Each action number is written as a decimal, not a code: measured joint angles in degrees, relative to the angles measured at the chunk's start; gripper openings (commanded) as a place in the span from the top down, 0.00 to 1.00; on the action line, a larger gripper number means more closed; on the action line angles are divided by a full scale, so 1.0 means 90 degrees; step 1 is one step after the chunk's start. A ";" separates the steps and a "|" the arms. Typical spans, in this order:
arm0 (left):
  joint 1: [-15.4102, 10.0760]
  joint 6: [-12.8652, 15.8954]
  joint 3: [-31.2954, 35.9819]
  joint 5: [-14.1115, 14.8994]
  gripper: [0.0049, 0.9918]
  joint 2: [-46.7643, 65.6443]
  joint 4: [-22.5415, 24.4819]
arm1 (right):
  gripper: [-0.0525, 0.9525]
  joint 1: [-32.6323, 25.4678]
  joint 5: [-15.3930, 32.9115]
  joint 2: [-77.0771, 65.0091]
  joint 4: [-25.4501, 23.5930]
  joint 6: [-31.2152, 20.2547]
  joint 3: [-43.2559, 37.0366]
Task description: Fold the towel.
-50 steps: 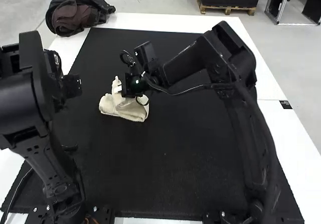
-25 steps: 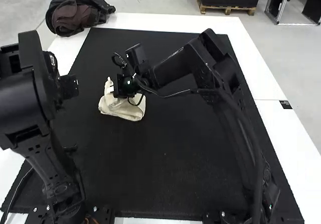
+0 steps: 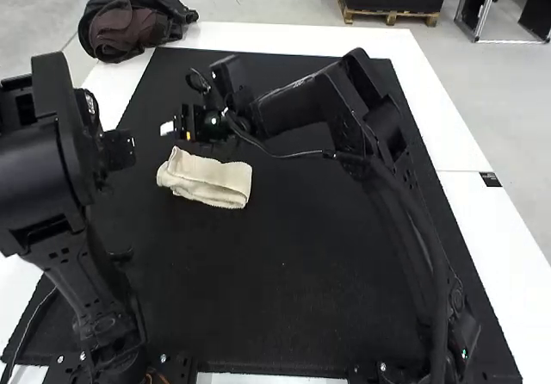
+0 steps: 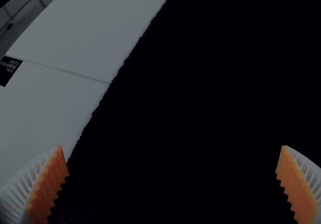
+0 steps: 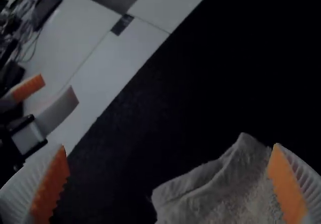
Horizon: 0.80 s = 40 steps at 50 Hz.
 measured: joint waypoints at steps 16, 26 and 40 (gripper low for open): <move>0.0000 0.0000 0.0000 0.0000 0.02 0.0000 0.0041 | 0.97 -0.0476 -0.0175 -0.0500 -0.0182 -0.0024 -0.0580; 0.0000 0.0000 0.0000 0.0000 0.02 0.0000 0.0078 | 0.97 -0.0520 -0.0345 -0.0799 0.0148 -0.0046 -0.1195; 0.0000 0.0000 0.0000 0.0000 0.02 0.0000 0.0100 | 0.97 -0.0457 -0.0425 -0.0794 0.0969 0.0049 -0.1921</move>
